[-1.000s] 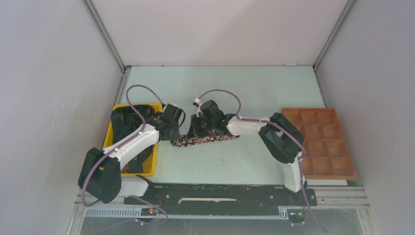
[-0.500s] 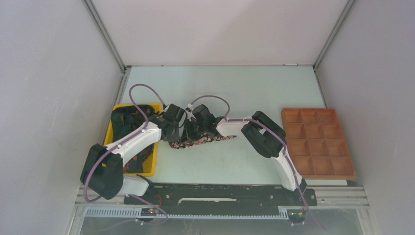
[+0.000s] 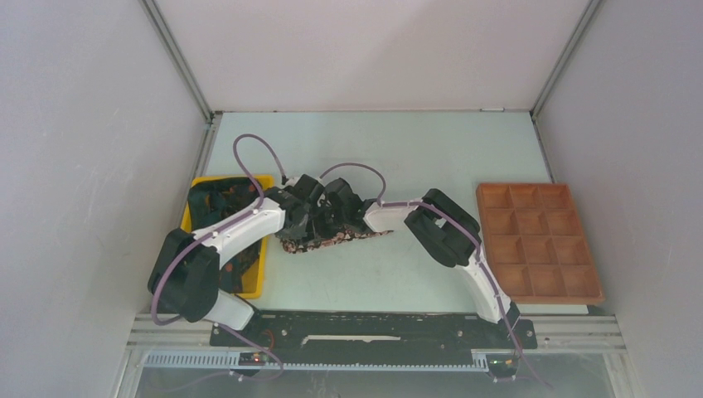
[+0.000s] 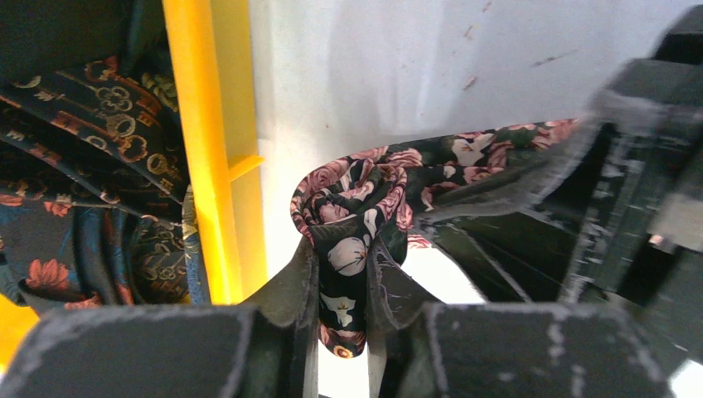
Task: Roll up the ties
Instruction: Roll the tie at the center of the board.
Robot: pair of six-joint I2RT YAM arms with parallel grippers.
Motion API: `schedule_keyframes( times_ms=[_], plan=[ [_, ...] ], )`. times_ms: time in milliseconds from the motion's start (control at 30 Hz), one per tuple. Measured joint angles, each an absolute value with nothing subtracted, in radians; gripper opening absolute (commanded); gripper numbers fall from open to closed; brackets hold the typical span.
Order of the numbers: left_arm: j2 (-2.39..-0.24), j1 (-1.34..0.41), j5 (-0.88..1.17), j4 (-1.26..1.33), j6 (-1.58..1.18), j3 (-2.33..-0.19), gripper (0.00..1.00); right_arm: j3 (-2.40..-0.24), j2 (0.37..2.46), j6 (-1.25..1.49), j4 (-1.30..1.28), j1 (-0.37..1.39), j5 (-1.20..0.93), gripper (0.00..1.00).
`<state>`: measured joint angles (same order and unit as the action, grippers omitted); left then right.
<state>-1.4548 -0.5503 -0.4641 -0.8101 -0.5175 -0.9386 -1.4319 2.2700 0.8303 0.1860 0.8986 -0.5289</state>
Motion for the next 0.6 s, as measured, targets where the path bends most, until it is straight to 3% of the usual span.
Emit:
schedule_keyframes(
  times_ms=[600],
  plan=[
    [-1.682, -0.669, -0.650, -0.980, -0.575, -1.073, 0.00, -1.100, 1.837, 0.797, 0.078, 0.584, -0.387, 0.19]
  ],
)
